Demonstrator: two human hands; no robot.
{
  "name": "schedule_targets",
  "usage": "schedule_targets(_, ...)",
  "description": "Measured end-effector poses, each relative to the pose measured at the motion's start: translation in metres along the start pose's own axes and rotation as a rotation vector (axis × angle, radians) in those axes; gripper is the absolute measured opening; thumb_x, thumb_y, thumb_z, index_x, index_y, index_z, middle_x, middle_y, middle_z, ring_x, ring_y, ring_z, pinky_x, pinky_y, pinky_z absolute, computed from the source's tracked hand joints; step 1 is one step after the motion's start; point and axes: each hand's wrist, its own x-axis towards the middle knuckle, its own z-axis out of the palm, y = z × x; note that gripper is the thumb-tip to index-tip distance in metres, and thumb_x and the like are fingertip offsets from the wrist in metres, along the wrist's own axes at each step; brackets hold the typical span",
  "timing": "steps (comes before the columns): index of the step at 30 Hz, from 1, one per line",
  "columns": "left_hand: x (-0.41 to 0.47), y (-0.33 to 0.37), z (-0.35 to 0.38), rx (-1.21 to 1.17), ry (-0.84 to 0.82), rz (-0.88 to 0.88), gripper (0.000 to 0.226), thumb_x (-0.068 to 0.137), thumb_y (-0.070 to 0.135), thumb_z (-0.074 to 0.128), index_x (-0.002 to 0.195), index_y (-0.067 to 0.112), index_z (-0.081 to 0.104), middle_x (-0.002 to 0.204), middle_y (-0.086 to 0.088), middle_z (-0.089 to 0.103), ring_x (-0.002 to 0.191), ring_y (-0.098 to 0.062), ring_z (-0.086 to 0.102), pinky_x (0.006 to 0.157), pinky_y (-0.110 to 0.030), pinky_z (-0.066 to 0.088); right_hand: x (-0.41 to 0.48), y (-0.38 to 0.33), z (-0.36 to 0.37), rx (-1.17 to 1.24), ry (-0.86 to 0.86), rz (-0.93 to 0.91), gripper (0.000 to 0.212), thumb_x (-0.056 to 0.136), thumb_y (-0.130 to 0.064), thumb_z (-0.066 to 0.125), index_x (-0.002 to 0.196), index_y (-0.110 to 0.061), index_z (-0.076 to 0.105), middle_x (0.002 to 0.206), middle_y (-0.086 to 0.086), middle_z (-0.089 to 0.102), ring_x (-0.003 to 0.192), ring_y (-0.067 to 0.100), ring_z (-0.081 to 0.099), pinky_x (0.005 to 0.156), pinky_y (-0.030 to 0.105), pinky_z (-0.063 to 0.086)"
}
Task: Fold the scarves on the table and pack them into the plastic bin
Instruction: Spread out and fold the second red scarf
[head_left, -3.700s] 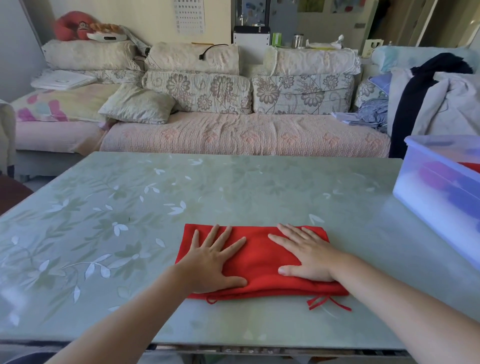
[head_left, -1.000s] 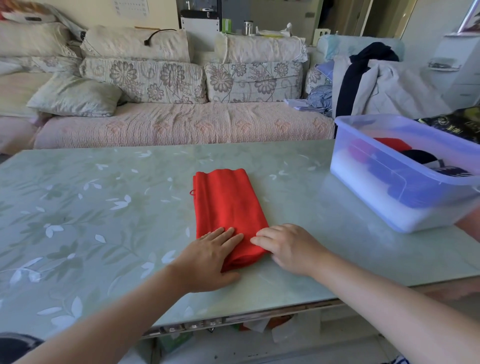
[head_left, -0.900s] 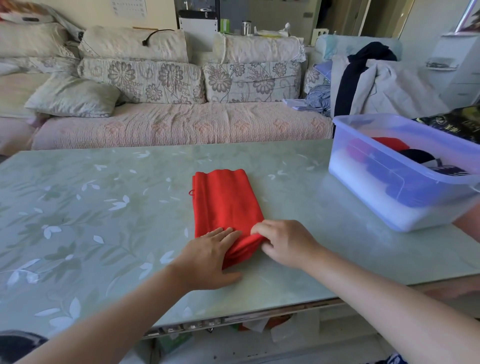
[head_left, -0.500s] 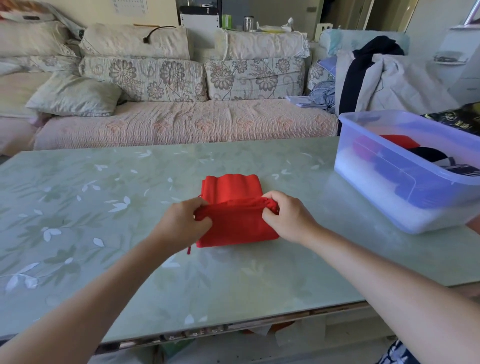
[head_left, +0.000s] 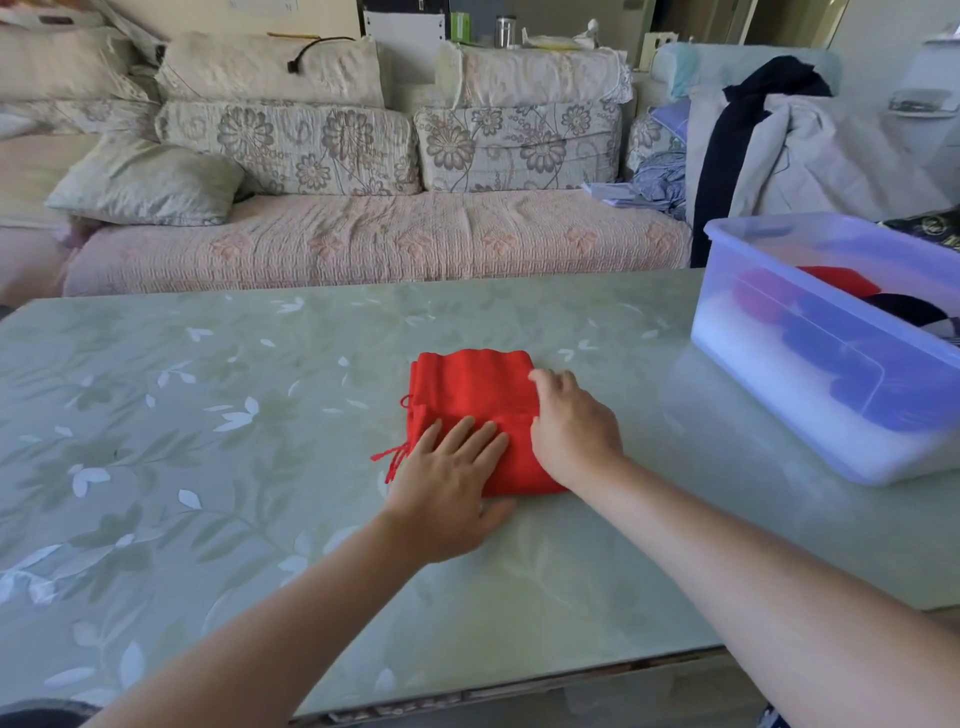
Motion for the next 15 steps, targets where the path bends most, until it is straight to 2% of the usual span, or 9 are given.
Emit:
schedule_targets(1, 0.0, -0.001, 0.005, 0.012, -0.076, -0.021, 0.081, 0.083, 0.067, 0.033, 0.151, 0.023, 0.035, 0.157, 0.0, 0.034, 0.145, -0.025, 0.03, 0.119, -0.052, 0.02, 0.001, 0.001, 0.0, -0.029, 0.083, -0.148, 0.042, 0.09, -0.011, 0.055, 0.13, -0.021, 0.054, 0.117, 0.005, 0.057, 0.1, 0.029, 0.061, 0.076, 0.04, 0.049)
schedule_targets(3, 0.002, -0.002, 0.009, 0.015, -0.107, -0.039, 0.085, 0.081, 0.072, 0.029, 0.154, 0.029, 0.025, 0.161, 0.001, 0.024, 0.148, -0.026, 0.021, 0.119, -0.055, 0.012, 0.004, 0.003, 0.002, -0.034, 0.227, -0.446, 0.025, 0.085, -0.013, 0.058, 0.105, -0.02, 0.07, 0.1, 0.002, 0.062, 0.086, 0.028, 0.062, 0.067, 0.04, 0.051)
schedule_targets(4, 0.003, -0.004, 0.009, 0.016, -0.103, -0.052, 0.086, 0.08, 0.074, 0.028, 0.154, 0.031, 0.024, 0.161, 0.002, 0.022, 0.148, -0.027, 0.02, 0.119, -0.056, 0.012, 0.003, 0.004, 0.002, -0.018, 0.241, -0.546, 0.02, 0.086, -0.02, 0.055, 0.096, -0.019, 0.073, 0.094, 0.001, 0.064, 0.082, 0.027, 0.062, 0.065, 0.039, 0.052)
schedule_targets(5, 0.003, -0.007, 0.008, 0.003, -0.107, -0.07, 0.087, 0.078, 0.076, 0.026, 0.153, 0.033, 0.023, 0.162, 0.002, 0.021, 0.148, -0.028, 0.021, 0.119, -0.055, 0.013, 0.0, 0.004, 0.001, 0.012, 0.188, -0.584, 0.026, 0.088, -0.03, 0.051, 0.095, -0.019, 0.074, 0.094, 0.0, 0.066, 0.082, 0.027, 0.063, 0.065, 0.04, 0.054)
schedule_targets(7, 0.003, -0.015, 0.008, -0.069, -0.116, -0.09, 0.093, 0.075, 0.08, 0.02, 0.154, 0.032, 0.022, 0.162, 0.002, 0.021, 0.148, -0.028, 0.022, 0.119, -0.05, 0.017, -0.01, 0.004, -0.002, 0.05, -0.011, -0.542, 0.047, 0.086, -0.049, 0.048, 0.114, -0.02, 0.071, 0.112, -0.001, 0.067, 0.1, 0.024, 0.064, 0.077, 0.041, 0.056)
schedule_targets(9, 0.003, -0.024, 0.009, -0.149, -0.124, -0.077, 0.1, 0.07, 0.083, 0.02, 0.155, 0.03, 0.02, 0.162, 0.003, 0.019, 0.149, -0.023, 0.02, 0.121, -0.042, 0.016, -0.017, 0.01, -0.005, -0.028, -0.218, -0.491, 0.07, 0.082, -0.056, 0.052, 0.143, -0.022, 0.051, 0.143, -0.003, 0.052, 0.129, 0.019, 0.049, 0.1, 0.04, 0.049)
schedule_targets(10, 0.002, -0.029, 0.007, -0.186, -0.125, -0.071, 0.103, 0.068, 0.083, 0.022, 0.155, 0.028, 0.02, 0.162, 0.003, 0.02, 0.149, -0.021, 0.019, 0.122, -0.037, 0.015, -0.018, 0.014, -0.007, -0.063, -0.295, -0.471, 0.078, 0.081, -0.053, 0.056, 0.151, -0.024, 0.038, 0.152, -0.004, 0.041, 0.139, 0.016, 0.038, 0.108, 0.038, 0.042)
schedule_targets(12, 0.0, -0.039, 0.004, -0.274, -0.104, -0.067, 0.106, 0.065, 0.081, 0.03, 0.154, 0.024, 0.023, 0.161, 0.003, 0.023, 0.149, -0.015, 0.019, 0.119, -0.027, 0.013, -0.018, 0.018, -0.01, -0.056, -0.379, -0.42, 0.084, 0.081, -0.042, 0.061, 0.156, -0.026, 0.026, 0.159, -0.007, 0.029, 0.145, 0.013, 0.027, 0.115, 0.034, 0.034)
schedule_targets(15, -0.007, -0.053, 0.0, -0.367, -0.118, -0.061, 0.103, 0.067, 0.077, 0.043, 0.153, 0.023, 0.026, 0.158, 0.004, 0.029, 0.146, -0.011, 0.025, 0.115, -0.02, 0.017, -0.016, 0.02, -0.012, 0.079, -0.394, -0.313, 0.076, 0.083, -0.031, 0.063, 0.153, -0.026, 0.034, 0.157, -0.007, 0.036, 0.142, 0.012, 0.036, 0.115, 0.026, 0.031)
